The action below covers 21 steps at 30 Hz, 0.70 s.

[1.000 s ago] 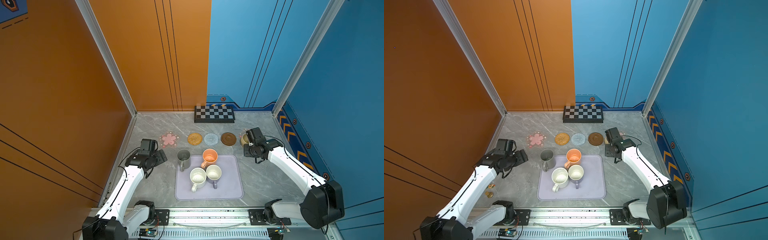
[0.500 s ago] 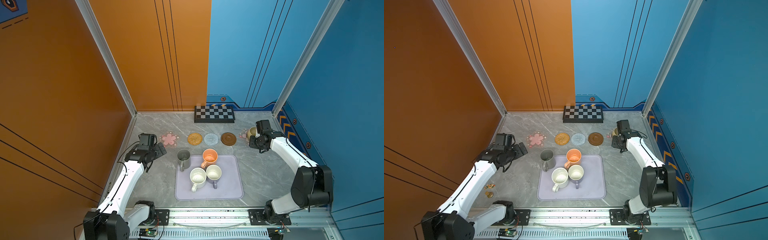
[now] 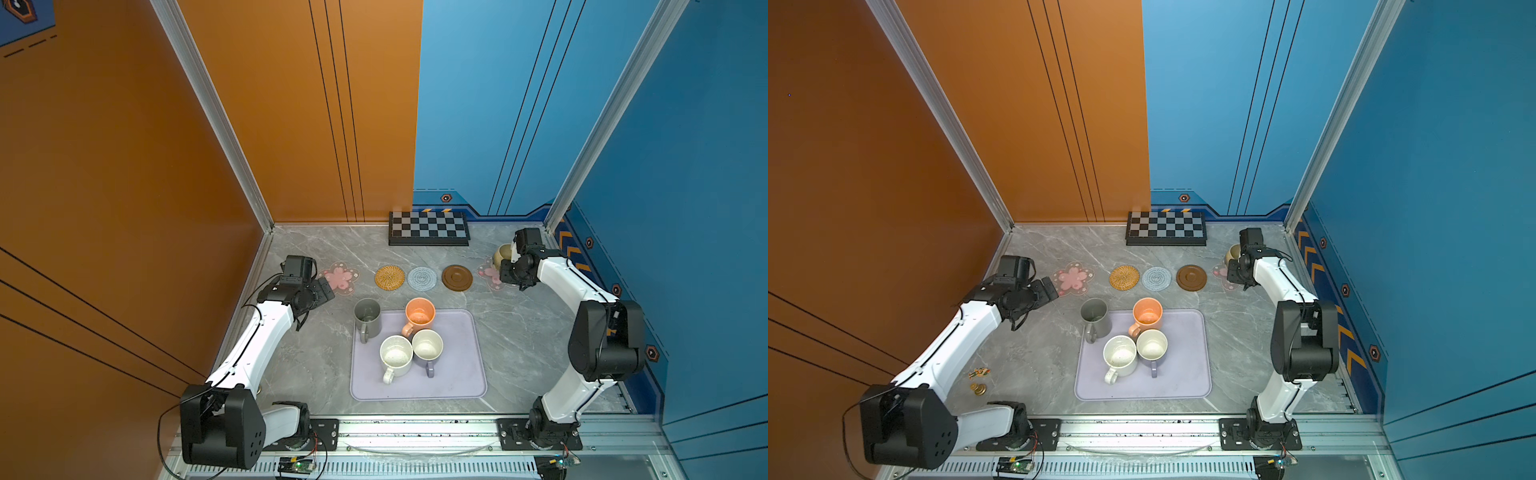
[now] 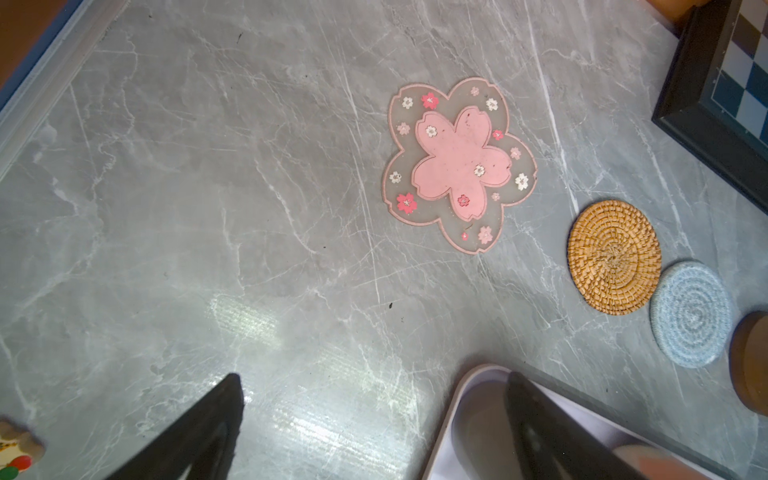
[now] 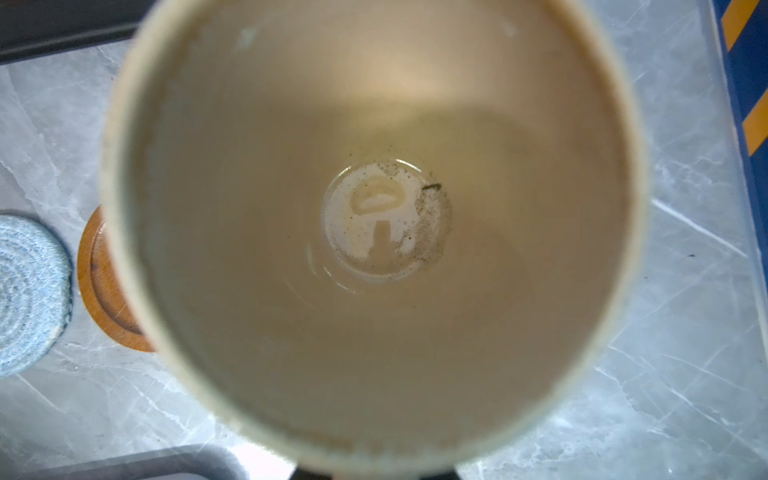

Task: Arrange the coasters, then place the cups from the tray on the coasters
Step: 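Carry the yellow mug with the right gripper to the second pink flower coaster, then lower the yellow mug onto the coaster while the left gripper moves toward the tray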

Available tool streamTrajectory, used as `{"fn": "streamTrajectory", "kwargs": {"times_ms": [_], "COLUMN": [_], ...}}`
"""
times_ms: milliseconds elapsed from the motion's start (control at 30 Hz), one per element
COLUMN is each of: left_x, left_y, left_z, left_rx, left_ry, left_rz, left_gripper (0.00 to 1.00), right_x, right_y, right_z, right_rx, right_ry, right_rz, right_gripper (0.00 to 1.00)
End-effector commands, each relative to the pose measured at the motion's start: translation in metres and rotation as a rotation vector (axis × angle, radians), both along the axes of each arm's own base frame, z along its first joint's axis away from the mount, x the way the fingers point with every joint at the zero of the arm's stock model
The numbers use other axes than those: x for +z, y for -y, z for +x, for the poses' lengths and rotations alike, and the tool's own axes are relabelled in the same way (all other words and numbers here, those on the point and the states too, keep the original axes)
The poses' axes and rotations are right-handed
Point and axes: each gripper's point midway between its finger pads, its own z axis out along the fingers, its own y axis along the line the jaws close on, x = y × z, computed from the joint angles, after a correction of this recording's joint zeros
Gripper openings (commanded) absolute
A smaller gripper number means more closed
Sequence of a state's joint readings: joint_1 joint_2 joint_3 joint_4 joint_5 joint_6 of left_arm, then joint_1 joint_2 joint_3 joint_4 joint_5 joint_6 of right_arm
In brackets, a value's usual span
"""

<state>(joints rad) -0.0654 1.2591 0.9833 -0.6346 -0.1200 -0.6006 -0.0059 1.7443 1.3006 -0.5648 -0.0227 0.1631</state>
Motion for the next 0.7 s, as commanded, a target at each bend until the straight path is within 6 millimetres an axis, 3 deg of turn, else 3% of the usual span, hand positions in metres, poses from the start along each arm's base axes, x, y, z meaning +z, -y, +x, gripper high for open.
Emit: {"fn": "streamTrajectory", "kwargs": {"times_ms": [0,500,667], "left_x": [0.013,-0.006,-0.008], "left_y": [-0.001,-0.001,0.000], "left_z": [0.008,0.012,0.016], "left_rx": [0.019,0.060,0.055], "left_ry": [0.037,-0.006,-0.017], "left_rz": [-0.005,-0.011,-0.008], "left_gripper": [0.98,0.98,0.98], "right_x": [0.028,-0.004,-0.001], "right_y": [-0.002,0.013,0.015], "right_z": [0.026,0.035,0.034], "right_rx": [0.065,0.114,0.109], "right_ry": [0.135,0.063,0.092], "right_rz": [0.018,-0.062,-0.067], "right_gripper": [0.00,0.00,0.00]}}
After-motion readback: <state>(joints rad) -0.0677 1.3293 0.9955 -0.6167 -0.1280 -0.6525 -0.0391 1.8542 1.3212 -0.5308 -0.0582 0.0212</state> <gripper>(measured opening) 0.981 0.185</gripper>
